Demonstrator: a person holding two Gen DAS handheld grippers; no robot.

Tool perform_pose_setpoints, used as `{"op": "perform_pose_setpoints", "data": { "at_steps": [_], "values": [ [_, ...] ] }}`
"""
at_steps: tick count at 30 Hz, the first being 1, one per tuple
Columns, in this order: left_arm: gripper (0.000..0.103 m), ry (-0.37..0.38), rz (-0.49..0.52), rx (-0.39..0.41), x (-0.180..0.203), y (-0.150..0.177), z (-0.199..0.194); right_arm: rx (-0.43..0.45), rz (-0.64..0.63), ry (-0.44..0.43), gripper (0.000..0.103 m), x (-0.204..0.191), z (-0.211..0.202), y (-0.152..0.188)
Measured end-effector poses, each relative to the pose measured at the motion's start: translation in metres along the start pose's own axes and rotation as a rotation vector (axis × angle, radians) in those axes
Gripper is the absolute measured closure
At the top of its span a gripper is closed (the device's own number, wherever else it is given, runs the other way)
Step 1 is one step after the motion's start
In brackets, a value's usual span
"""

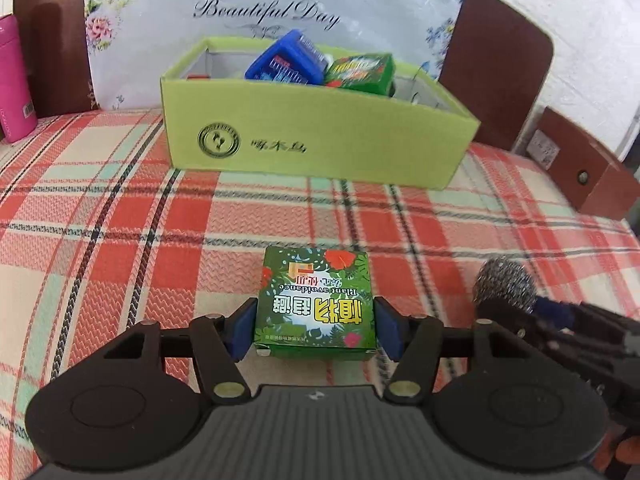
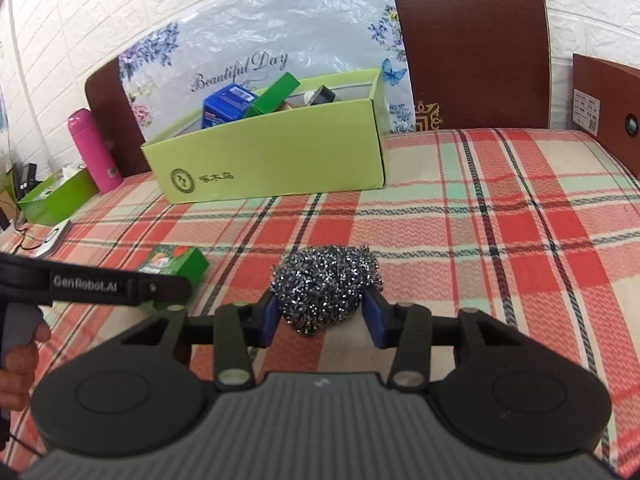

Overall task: Organize objects
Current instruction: 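Carry the green box and steel wool into the lime-green box and release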

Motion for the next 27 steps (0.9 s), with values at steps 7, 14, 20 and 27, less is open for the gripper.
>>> {"op": "perform_pose_setpoints", "data": {
  "at_steps": [7,14,20,27],
  "values": [
    [0.040,0.068,0.034,0.125,0.019,-0.034,-0.048,0.121,-0.054,-0.035,0.060,-0.013,-0.036,-0.035],
    [0.040,0.032,0.070,0.226,0.007,-0.094,-0.073,0.233,-0.131,-0.024,0.060,-0.022,-0.043,-0.084],
    [0.040,-0.050,0.062,0.278,-0.027,-0.156,-0.056,0.302,-0.141,0.022,0.060,-0.016,-0.022,-0.131],
    [0.040,-0.040,0.035,0.265,-0.056,-0.188,-0.001,0.300,-0.203,0.083,0.058,-0.011,0.032,-0.152]
  ]
}}
Point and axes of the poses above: each gripper's, at about its wrist camera, not at the fingertips, and z roughly the way its jaws point, x to its right, y to its underside, the point moved 6 cm from there along z, roughly the way its jaws point, and after that the axes turned 1 degree about -x, right-handed, at the moved point
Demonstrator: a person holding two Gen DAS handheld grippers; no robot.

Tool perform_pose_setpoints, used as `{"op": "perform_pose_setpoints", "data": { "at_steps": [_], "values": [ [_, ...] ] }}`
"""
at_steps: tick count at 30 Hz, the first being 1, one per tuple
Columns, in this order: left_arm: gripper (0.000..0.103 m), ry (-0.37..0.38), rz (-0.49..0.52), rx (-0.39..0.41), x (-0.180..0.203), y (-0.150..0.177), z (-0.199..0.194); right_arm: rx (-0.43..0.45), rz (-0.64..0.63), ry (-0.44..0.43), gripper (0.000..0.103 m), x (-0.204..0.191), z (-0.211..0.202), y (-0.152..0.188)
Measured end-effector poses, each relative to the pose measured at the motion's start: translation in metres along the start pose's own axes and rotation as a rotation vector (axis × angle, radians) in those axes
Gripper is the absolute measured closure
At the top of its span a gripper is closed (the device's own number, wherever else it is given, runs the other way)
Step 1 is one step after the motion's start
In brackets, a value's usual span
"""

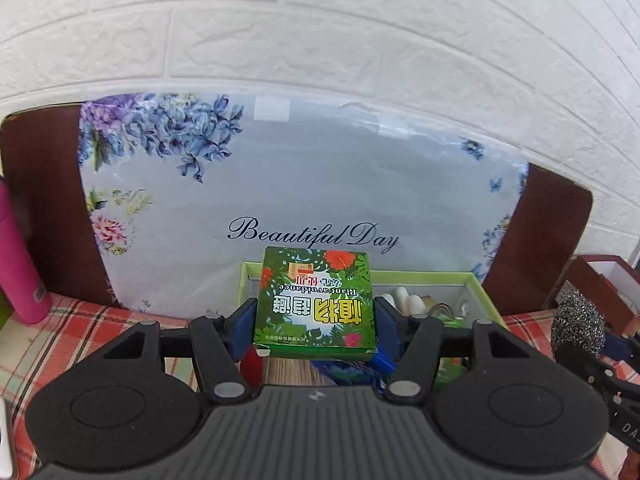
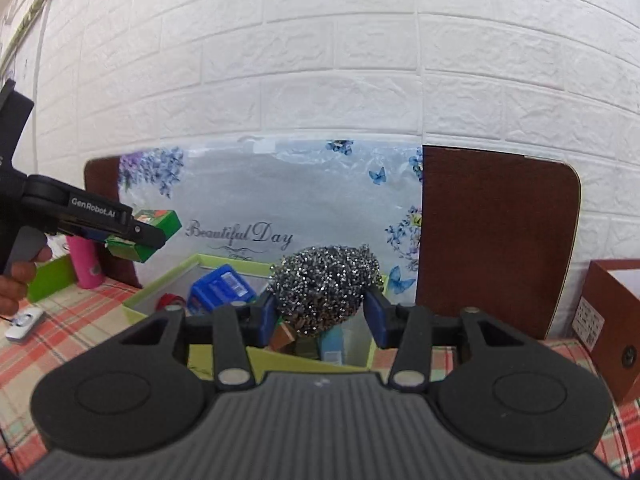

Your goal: Organize objects

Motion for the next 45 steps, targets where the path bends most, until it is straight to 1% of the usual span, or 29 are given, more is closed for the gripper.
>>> {"op": "perform_pose_setpoints", "data": {
  "at_steps": [3,4,5,6,7,8,10,11,13,16,19,22,25,26,27,29,30,33,36,40,45],
  "values": [
    [0.039,-0.014,0.027,-0.018,-0.003,0.001,0.023,-0.029,0.000,0.002,0.057,0.000,0.025,0.006],
    [0.039,-0.010,0.030,-0.022,-0.004,0.002,0.030,-0.030,0.000,0.001,0.053,-0.001,0.033,0.007],
    [0.036,-0.007,0.027,-0.024,-0.005,0.003,0.034,-0.027,-0.003,-0.004,0.044,-0.002,0.040,0.009],
    [0.019,-0.005,0.022,-0.032,-0.006,0.005,0.039,-0.036,-0.011,-0.014,0.035,-0.004,0.048,0.012],
    [0.012,-0.019,0.014,-0.044,-0.008,0.007,0.042,-0.066,-0.023,-0.019,0.013,-0.005,0.056,0.016],
    [0.009,-0.052,0.001,-0.042,-0.011,0.009,0.043,-0.082,-0.030,-0.013,0.003,-0.006,0.061,0.020],
    [0.009,-0.094,0.000,-0.021,-0.017,0.016,0.037,-0.072,-0.039,0.001,0.003,-0.006,0.059,0.029],
    [0.009,-0.103,0.006,-0.004,-0.018,0.019,0.033,-0.070,-0.039,0.003,0.001,-0.006,0.057,0.032],
    [0.009,-0.109,0.014,0.028,-0.020,0.024,0.025,-0.071,-0.026,0.010,0.000,-0.005,0.053,0.039],
    [0.009,-0.100,0.020,0.028,-0.018,0.029,0.018,-0.081,-0.003,0.016,0.000,-0.004,0.048,0.043],
    [0.009,-0.094,0.022,0.028,-0.012,0.031,0.008,-0.088,0.008,0.027,0.000,-0.004,0.038,0.039],
    [0.009,-0.093,0.034,0.047,-0.002,0.032,-0.011,-0.064,0.025,0.026,0.000,-0.005,0.016,0.029],
    [0.009,-0.118,0.062,0.072,0.012,0.035,-0.037,-0.062,0.042,0.047,0.000,-0.007,-0.010,0.021],
    [0.007,-0.132,0.073,0.075,0.017,0.037,-0.047,-0.065,0.050,0.058,0.000,-0.007,-0.018,0.021],
    [0.005,-0.152,0.080,0.067,0.022,0.041,-0.056,-0.069,0.056,0.065,0.000,-0.008,-0.027,0.021],
    [0.004,-0.187,0.091,0.032,0.032,0.052,-0.072,-0.082,0.065,0.070,0.000,-0.009,-0.044,0.024],
    [0.004,-0.192,0.093,0.018,0.037,0.059,-0.079,-0.087,0.068,0.071,0.000,-0.010,-0.053,0.026],
    [0.004,-0.173,0.085,0.011,0.050,0.078,-0.099,-0.106,0.069,0.068,0.000,-0.015,-0.075,0.037],
    [0.004,-0.160,0.052,-0.010,0.057,0.096,-0.112,-0.139,0.075,0.080,0.000,-0.019,-0.090,0.050],
    [0.004,-0.155,0.038,-0.034,0.064,0.114,-0.122,-0.177,0.090,0.086,0.000,-0.022,-0.102,0.065],
    [0.004,-0.163,0.028,-0.056,0.067,0.130,-0.128,-0.185,0.100,0.093,0.000,-0.024,-0.114,0.073]
  ]
}}
Point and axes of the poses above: each gripper's, at about its wrist camera, not at the fingertips, and z roughly the way its jaws point, x to its right, y to its underside, the point moved 6 cm from there along z, roughly the way its jaws point, and after that the axes turned 1 degree about -x, right-handed, at the moved point
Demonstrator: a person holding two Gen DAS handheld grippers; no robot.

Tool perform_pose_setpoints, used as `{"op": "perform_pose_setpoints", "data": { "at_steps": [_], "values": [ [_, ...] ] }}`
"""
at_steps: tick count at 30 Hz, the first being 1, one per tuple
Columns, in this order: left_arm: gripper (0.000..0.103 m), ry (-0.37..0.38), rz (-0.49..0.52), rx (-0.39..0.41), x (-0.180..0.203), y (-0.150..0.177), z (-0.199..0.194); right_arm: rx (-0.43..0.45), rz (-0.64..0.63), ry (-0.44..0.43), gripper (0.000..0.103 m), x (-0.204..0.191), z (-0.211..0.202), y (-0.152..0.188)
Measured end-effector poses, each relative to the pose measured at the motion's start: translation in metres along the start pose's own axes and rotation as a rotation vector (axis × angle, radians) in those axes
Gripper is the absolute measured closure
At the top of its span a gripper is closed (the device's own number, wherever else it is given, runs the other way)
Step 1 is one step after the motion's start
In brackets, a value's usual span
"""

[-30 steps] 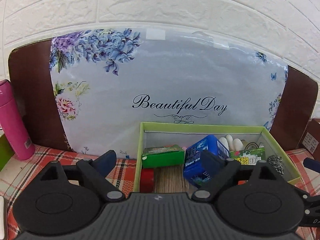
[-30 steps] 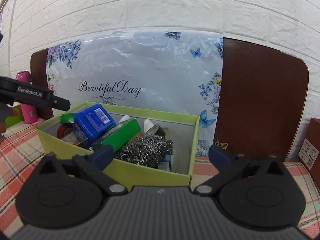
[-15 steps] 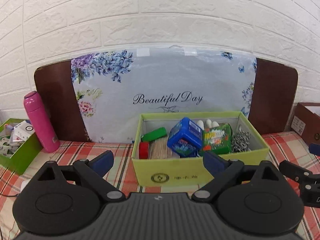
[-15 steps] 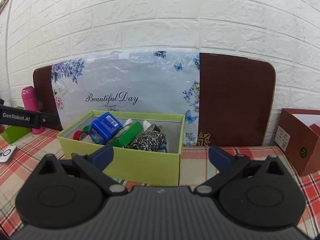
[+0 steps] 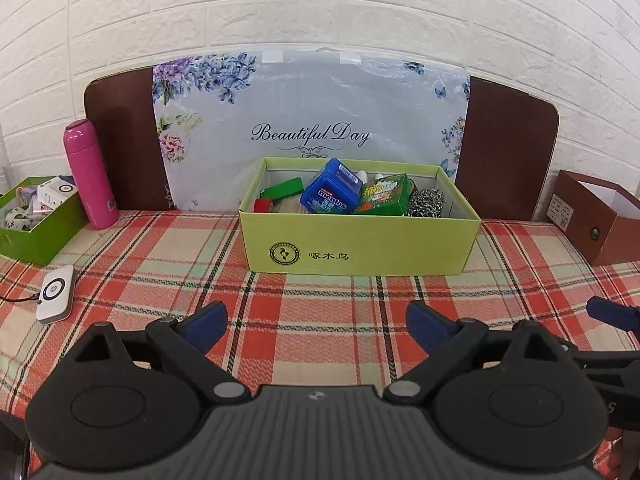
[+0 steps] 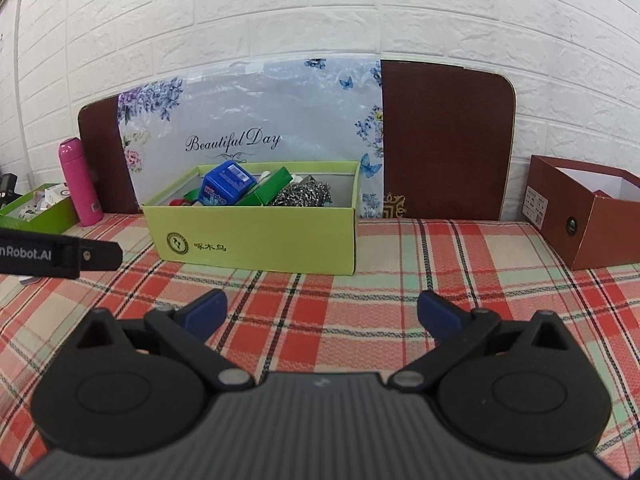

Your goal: Organize objects

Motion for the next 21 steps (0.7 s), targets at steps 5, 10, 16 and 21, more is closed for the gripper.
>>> {"op": "perform_pose_setpoints", "data": {
  "at_steps": [5,10,16,21],
  "values": [
    [0.004,-0.006,-0.004,-0.010,0.001,0.009,-0.004,-0.003,0.005,0.003,0.000,0.000,-0.005,0.004],
    [0.004,-0.003,0.000,-0.031,0.002,0.015,-0.003,-0.017,0.009,0.005,0.000,-0.002,-0.006,0.010],
    [0.004,0.004,-0.002,-0.046,0.003,0.021,-0.002,-0.030,0.002,0.006,0.000,-0.004,-0.004,0.014],
    [0.004,0.014,-0.009,-0.044,0.001,0.023,-0.002,-0.043,-0.003,0.016,0.000,-0.006,-0.001,0.016]
  ]
}}
Point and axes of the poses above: each gripper's, at about its wrist camera, not at the fingertips, and z roughly the way its jaws point, x to its right, y to its underside, the point moved 6 cm from there along z, roughly the way its jaws point, and after that the axes turned 1 degree about -x, right-handed, at the moved point
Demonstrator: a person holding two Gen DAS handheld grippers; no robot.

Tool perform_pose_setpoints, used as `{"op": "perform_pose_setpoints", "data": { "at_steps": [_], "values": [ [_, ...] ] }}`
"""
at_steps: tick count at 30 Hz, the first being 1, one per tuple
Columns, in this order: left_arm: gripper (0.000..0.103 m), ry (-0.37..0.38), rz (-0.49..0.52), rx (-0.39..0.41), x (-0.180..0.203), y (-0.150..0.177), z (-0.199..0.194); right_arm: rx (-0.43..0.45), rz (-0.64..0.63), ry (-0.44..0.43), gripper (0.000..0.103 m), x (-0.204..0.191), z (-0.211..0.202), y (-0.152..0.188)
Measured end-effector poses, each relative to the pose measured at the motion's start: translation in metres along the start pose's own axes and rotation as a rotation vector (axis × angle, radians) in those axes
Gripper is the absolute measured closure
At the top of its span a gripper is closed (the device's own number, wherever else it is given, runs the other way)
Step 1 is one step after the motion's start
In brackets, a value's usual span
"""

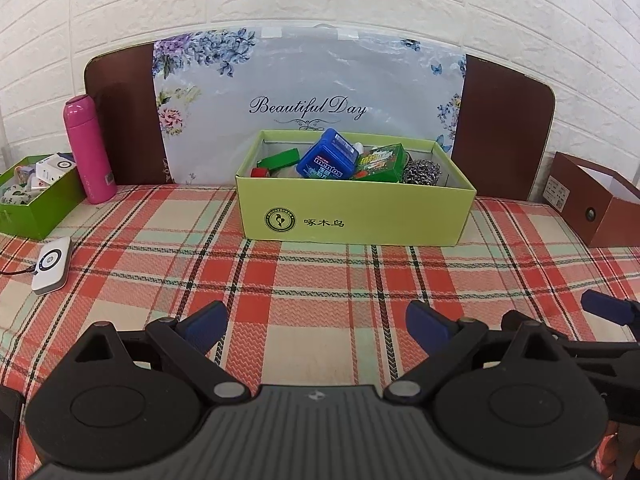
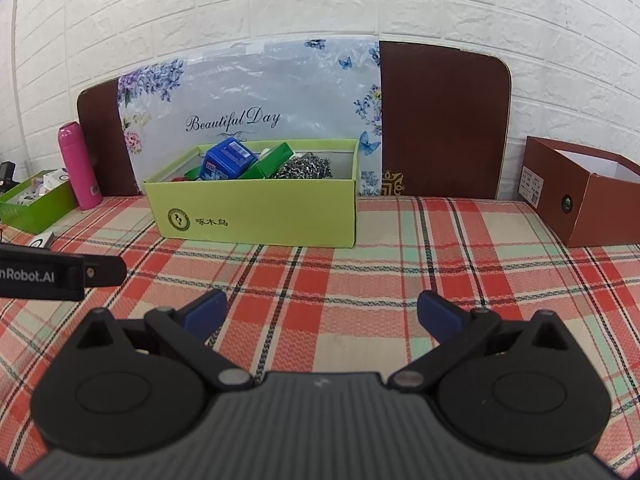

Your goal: Organize objects

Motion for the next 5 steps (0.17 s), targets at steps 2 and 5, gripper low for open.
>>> {"op": "perform_pose_setpoints", "data": {
  "at_steps": [2,5],
  "values": [
    [0.004,-0.003,-0.001,-0.002,-0.0012,0.0002,0.0004,-0.001,-0.004,0.001,0.000,-0.0012,0.0002,0.0004],
    [0.004,-0.002,0.000,0.001,-0.0010,0.0009,-0.0005,-0.001,-0.003,0.001,0.000,-0.0012,0.0005,0.0006]
  ]
}}
Point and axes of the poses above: each gripper's, at about its wrist camera, not at the fingertips, and z roughly the way its jaws point, x to its right, y to its underside, the point moved 6 cm from there along z, roughly the way its jaws point, and after that the axes turned 1 degree about -x, right-handed, at the moved point
